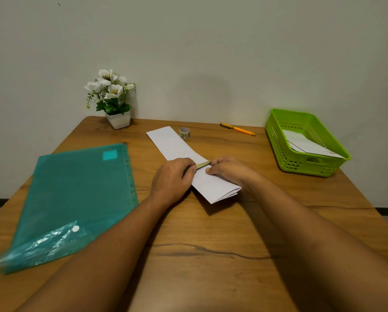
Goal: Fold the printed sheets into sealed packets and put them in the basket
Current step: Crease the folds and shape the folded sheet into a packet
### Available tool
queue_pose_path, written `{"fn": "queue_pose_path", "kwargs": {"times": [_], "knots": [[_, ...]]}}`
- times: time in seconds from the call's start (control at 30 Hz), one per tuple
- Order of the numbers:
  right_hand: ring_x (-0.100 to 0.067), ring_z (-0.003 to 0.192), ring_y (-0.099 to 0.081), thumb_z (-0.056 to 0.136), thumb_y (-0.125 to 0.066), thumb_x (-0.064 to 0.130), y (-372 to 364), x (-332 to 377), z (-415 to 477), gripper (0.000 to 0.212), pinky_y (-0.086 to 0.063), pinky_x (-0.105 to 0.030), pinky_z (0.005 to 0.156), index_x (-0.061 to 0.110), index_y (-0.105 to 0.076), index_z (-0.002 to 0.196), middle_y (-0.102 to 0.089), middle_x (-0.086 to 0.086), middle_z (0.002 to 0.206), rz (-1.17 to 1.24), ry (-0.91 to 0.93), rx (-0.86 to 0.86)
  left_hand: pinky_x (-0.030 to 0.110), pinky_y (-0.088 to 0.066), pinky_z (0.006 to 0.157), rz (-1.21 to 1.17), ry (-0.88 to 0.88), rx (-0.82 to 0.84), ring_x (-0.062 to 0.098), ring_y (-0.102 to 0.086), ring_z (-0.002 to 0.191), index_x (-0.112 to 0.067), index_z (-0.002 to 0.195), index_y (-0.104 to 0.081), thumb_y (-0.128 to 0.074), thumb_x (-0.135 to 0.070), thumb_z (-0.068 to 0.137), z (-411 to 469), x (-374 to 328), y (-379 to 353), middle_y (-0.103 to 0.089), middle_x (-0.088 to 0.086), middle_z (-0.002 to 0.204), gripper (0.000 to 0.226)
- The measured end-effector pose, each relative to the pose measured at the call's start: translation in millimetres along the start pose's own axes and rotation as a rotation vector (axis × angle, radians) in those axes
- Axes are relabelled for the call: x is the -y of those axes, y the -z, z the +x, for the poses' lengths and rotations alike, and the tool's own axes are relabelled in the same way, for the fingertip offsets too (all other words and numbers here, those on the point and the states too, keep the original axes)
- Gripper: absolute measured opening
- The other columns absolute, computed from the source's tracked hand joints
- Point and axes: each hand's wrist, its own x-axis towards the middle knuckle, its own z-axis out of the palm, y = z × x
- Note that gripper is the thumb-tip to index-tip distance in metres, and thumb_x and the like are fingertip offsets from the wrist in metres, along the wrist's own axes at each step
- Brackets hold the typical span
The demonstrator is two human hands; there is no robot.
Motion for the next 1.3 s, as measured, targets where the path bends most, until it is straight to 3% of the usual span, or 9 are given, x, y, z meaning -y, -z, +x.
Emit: {"fn": "queue_pose_path", "kwargs": {"times": [0.07, 0.2, 0.37, 0.4, 0.5, 0.57, 1.0, 1.13, 1.3], "knots": [[-0.018, 0.075, -0.07, 0.093, -0.075, 0.022, -1, 5, 7, 0.014, -0.05, -0.027, 0.058, 0.012, -0.069, 0.102, -0.075, -0.008, 0.094, -0.003, -0.001, -0.015, 0.035, -0.057, 0.07, -0.002, -0.002, -0.001, 0.009, -0.063, 0.083, -0.019, 0.111, -0.075, -0.057, -0.03, 0.102, 0, -1, 1, -0.075, -0.004, 0.1, 0.023], [-0.021, 0.088, -0.072, 0.088, -0.081, 0.02, -3, 6, 16, 0.032, -0.055, -0.031, 0.065, 0.01, -0.068, 0.115, -0.076, -0.01, 0.104, 0.058, 0.002, -0.013, 0.037, -0.058, 0.07, 0.006, 0.002, -0.006, 0.011, -0.064, 0.083, -0.019, 0.111, -0.075, -0.057, -0.029, 0.101, -1, -2, 2, -0.076, -0.004, 0.099, 0.023], [-0.025, 0.106, -0.072, 0.085, -0.084, 0.022, 5, -11, 6, 0.03, -0.06, -0.048, 0.095, 0.022, -0.07, 0.112, -0.076, -0.007, 0.112, 0.095, -0.002, 0.043, 0.031, -0.057, 0.073, 0.064, 0.043, -0.001, 0.01, -0.065, 0.087, -0.02, 0.116, -0.075, -0.056, -0.032, 0.103, 1, -1, 0, -0.076, -0.004, 0.105, 0.026], [-0.025, 0.105, -0.073, 0.084, -0.084, 0.021, 8, -16, 2, 0.033, -0.061, -0.049, 0.093, 0.023, -0.069, 0.114, -0.075, -0.008, 0.113, 0.104, -0.004, 0.063, 0.031, -0.057, 0.073, 0.067, 0.043, 0.002, 0.01, -0.065, 0.088, -0.02, 0.117, -0.074, -0.056, -0.032, 0.103, 2, -1, -1, -0.076, -0.004, 0.107, 0.026], [-0.022, 0.08, -0.07, 0.086, -0.082, 0.014, 17, -28, -12, 0.041, -0.059, -0.033, 0.054, 0.019, -0.062, 0.122, -0.072, -0.015, 0.113, 0.145, -0.031, 0.11, 0.031, -0.058, 0.076, 0.077, 0.043, 0.003, 0.01, -0.066, 0.093, -0.019, 0.119, -0.074, -0.057, -0.032, 0.103, 3, -1, -1, -0.076, -0.003, 0.11, 0.026], [-0.02, 0.069, -0.069, 0.087, -0.08, 0.007, 20, -32, -19, 0.043, -0.053, -0.026, 0.046, 0.016, -0.059, 0.124, -0.072, -0.019, 0.111, 0.212, -0.049, 0.122, 0.031, -0.058, 0.077, 0.083, 0.041, 0.002, 0.01, -0.066, 0.094, -0.019, 0.119, -0.074, -0.057, -0.032, 0.103, 3, -1, -2, -0.076, -0.003, 0.111, 0.027], [-0.016, 0.058, -0.067, 0.093, -0.071, 0.001, -13, 1, 4, 0.027, -0.052, -0.026, 0.047, 0.011, -0.055, 0.113, -0.07, -0.015, 0.098, 0.302, 0.006, -0.088, 0.034, -0.055, 0.068, 0.026, -0.013, -0.006, 0.009, -0.064, 0.086, -0.02, 0.112, -0.075, -0.057, -0.029, 0.102, 0, -1, 0, -0.075, -0.005, 0.102, 0.023], [-0.017, 0.06, -0.069, 0.092, -0.071, 0.003, -20, 0, 7, 0.038, -0.054, -0.028, 0.049, 0.008, -0.053, 0.125, -0.071, -0.016, 0.101, 0.309, 0.027, -0.131, 0.032, -0.054, 0.067, 0.026, -0.001, -0.01, 0.008, -0.062, 0.083, -0.02, 0.111, -0.075, -0.057, -0.029, 0.102, 0, -1, 0, -0.075, -0.005, 0.099, 0.022], [-0.02, 0.067, -0.072, 0.09, -0.076, 0.001, -13, -16, -5, 0.055, -0.058, -0.027, 0.052, 0.009, -0.048, 0.136, -0.076, -0.019, 0.098, 0.432, 0.024, -0.044, 0.028, -0.051, 0.067, 0.049, 0.031, -0.013, 0.009, -0.063, 0.086, -0.021, 0.113, -0.075, -0.056, -0.031, 0.103, 1, 0, 0, -0.075, -0.005, 0.102, 0.023]]}}
